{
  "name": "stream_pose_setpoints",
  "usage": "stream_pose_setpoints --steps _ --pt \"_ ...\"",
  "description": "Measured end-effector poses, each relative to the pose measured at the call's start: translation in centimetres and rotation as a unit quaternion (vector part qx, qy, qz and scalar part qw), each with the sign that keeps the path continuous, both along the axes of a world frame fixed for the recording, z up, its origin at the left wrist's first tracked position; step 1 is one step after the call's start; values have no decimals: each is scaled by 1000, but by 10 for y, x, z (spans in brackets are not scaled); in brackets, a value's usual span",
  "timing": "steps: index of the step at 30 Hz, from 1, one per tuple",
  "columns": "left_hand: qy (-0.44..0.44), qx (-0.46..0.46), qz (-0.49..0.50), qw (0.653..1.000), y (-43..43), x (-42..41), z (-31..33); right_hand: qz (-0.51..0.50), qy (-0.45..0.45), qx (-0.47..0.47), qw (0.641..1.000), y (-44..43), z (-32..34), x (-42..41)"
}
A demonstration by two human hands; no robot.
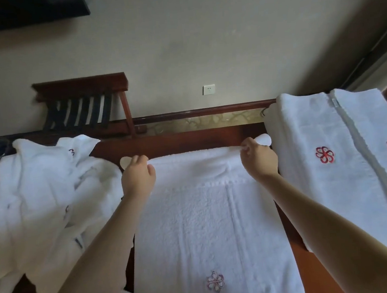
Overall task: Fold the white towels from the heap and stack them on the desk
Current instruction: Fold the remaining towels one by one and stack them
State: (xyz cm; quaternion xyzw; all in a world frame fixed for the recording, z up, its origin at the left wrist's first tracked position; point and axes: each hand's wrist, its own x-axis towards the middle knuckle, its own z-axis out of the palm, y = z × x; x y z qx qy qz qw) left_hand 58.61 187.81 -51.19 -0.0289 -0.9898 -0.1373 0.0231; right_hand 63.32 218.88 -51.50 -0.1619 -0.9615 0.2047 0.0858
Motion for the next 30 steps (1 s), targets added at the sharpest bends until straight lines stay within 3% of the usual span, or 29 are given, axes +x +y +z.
stream_pose_setpoints --steps 5,14,24,30 --pt "4 28 -1 1000 -9 17 1 13 -1 -2 1000 -2 2 21" --pt "-5 8 26 1000 9 -35 12 -8 -42 -5 999 10 7 -43" --pt "-76 -58 51 994 23 -111 -38 11 -113 15 993 22 -46 -114" --pt "-116 5 67 991 23 -124 -71 22 -127 -49 990 23 -76 -124"
